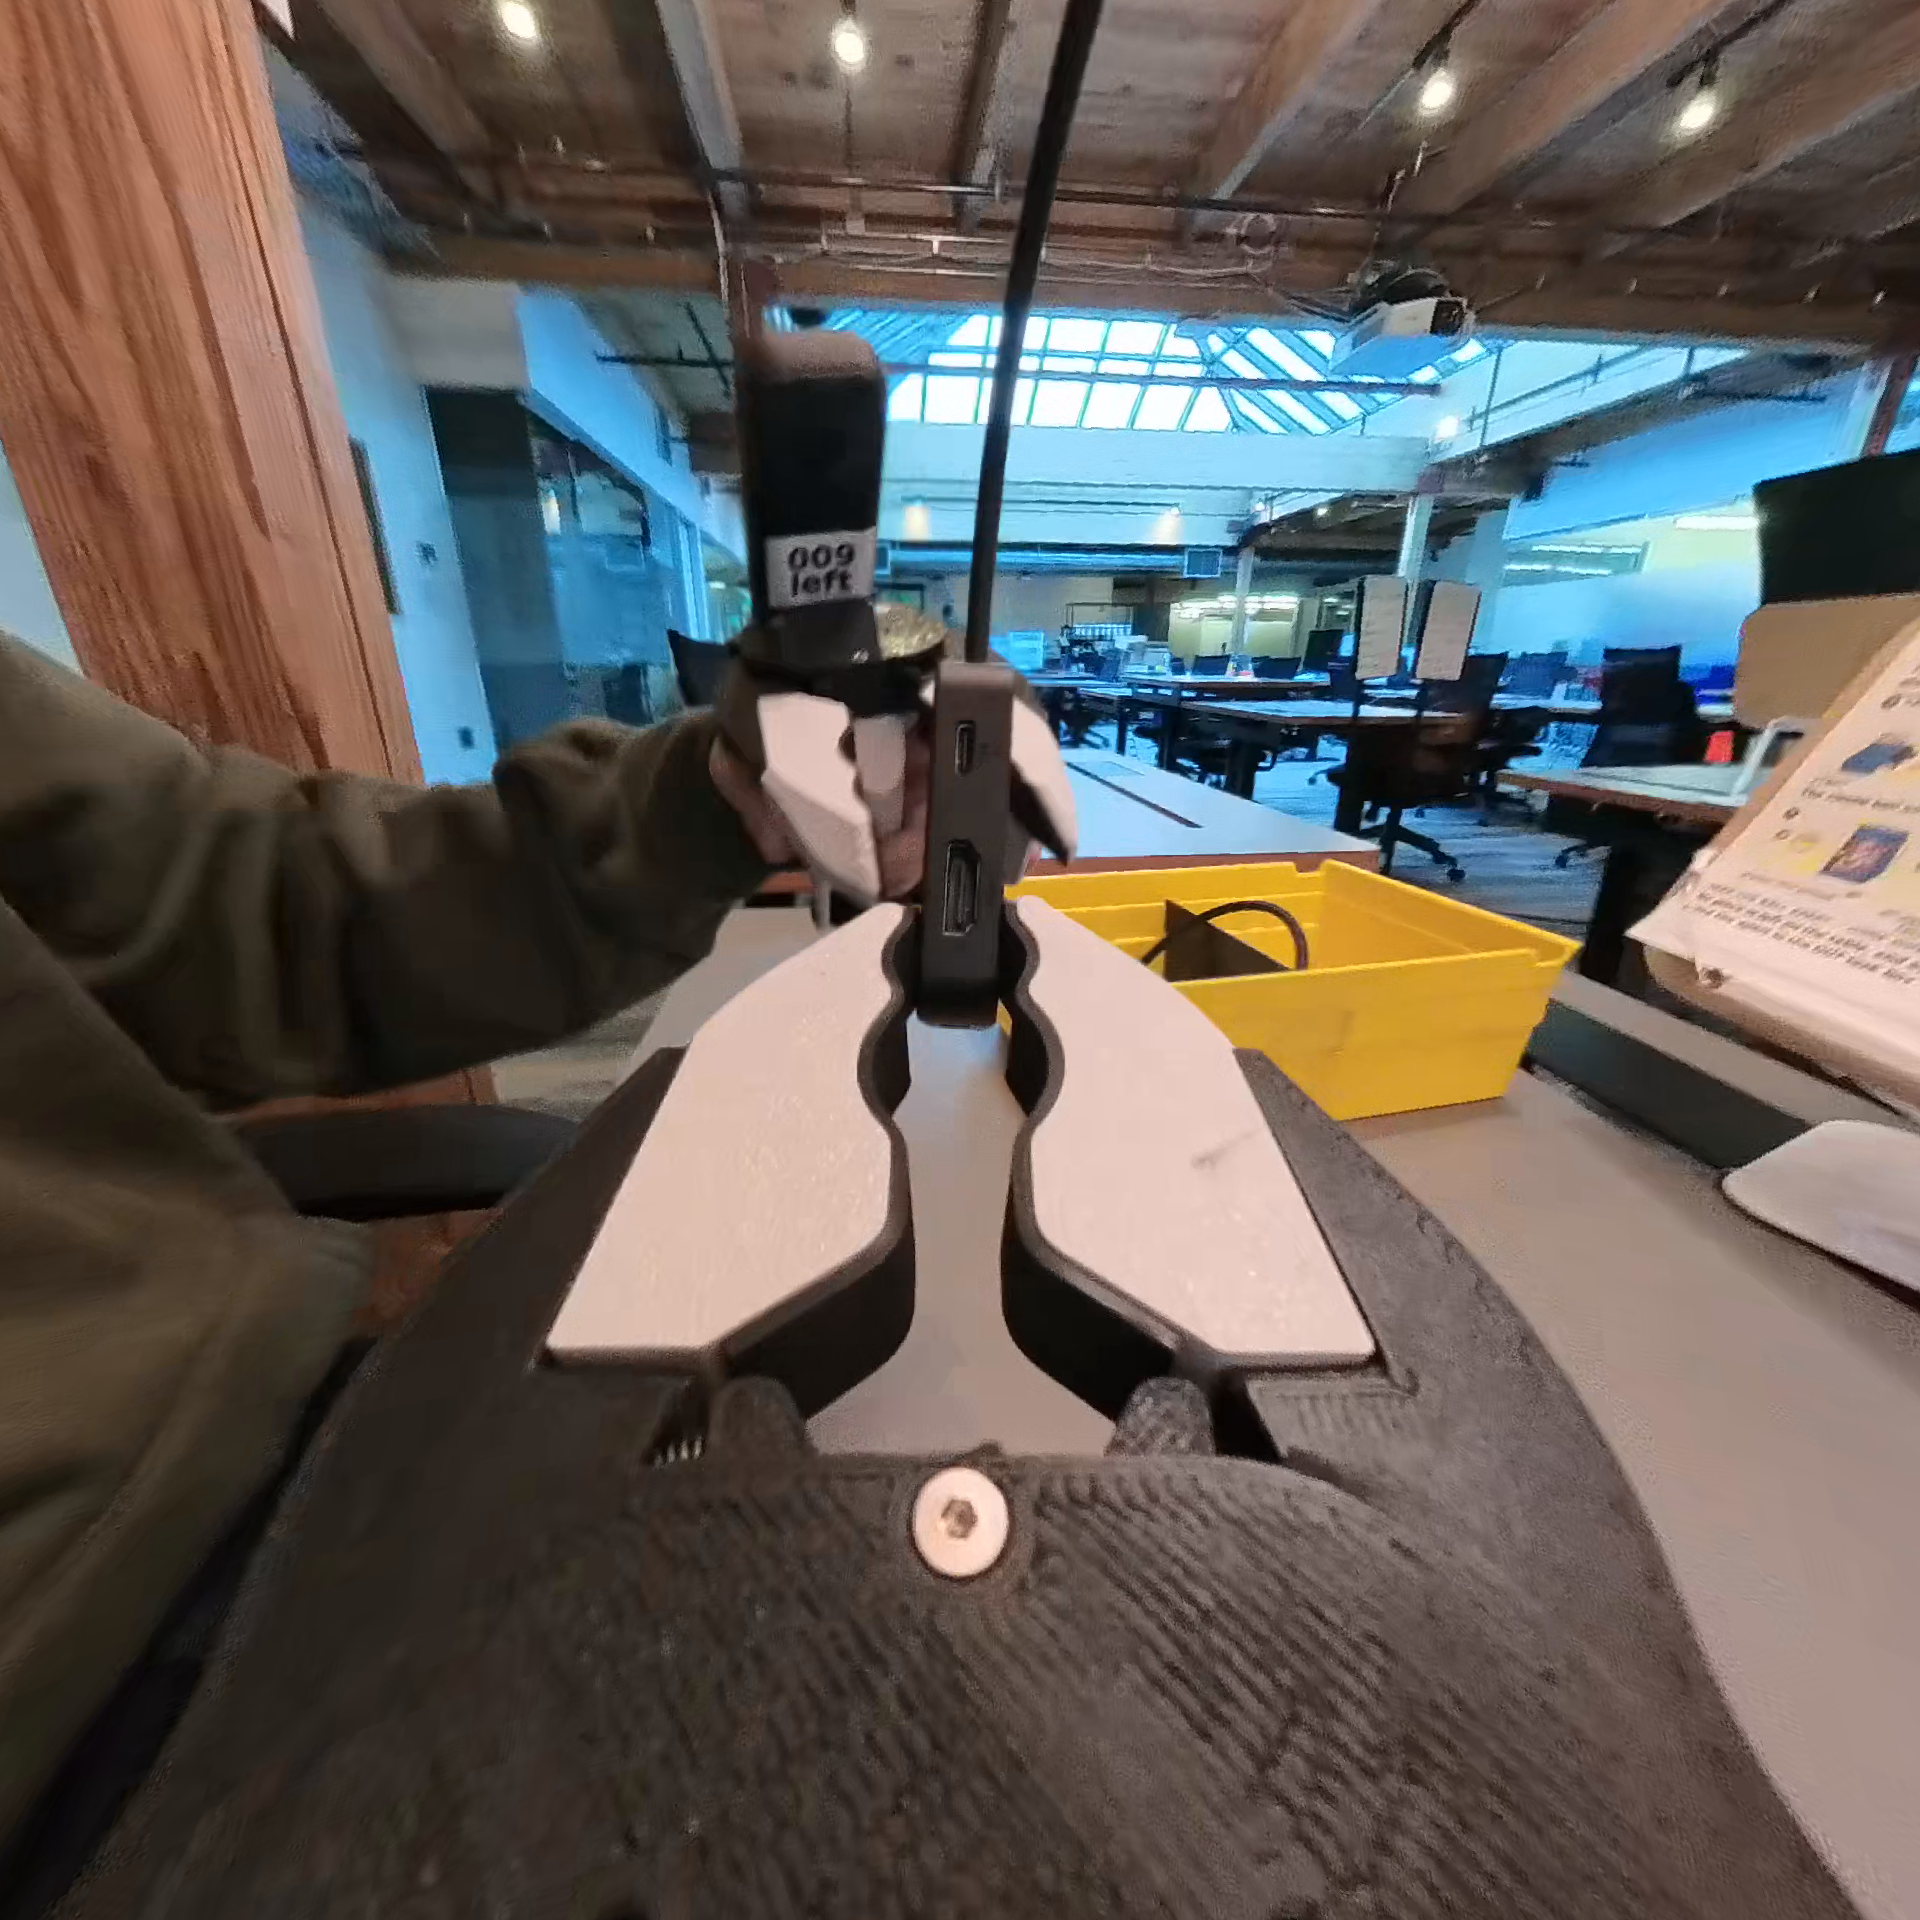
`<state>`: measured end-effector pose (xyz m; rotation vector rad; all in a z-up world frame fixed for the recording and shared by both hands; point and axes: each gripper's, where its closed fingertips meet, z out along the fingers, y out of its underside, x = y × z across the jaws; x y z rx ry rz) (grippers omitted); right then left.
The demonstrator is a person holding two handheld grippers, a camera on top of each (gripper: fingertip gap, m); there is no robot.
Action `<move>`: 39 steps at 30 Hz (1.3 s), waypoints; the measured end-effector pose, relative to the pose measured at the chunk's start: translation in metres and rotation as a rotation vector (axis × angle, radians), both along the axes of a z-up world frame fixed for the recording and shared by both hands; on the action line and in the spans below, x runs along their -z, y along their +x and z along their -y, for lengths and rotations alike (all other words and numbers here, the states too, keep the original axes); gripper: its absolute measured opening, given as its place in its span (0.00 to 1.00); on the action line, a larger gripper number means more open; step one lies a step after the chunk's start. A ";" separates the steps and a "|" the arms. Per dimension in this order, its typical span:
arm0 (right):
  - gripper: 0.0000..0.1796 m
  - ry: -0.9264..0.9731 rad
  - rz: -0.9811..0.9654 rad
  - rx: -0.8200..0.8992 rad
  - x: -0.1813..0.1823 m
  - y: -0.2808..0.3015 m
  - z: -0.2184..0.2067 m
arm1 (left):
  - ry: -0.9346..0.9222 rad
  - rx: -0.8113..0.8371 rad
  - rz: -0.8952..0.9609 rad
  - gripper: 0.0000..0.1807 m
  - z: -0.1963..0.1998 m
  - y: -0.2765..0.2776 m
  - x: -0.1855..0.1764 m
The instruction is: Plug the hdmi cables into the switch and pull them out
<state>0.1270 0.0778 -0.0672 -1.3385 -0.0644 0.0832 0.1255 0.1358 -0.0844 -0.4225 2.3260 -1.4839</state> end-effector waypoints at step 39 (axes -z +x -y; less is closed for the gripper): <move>0.29 -0.008 -0.246 0.194 0.030 0.038 -0.022 | -0.722 -0.257 -0.166 0.08 0.015 0.029 -0.022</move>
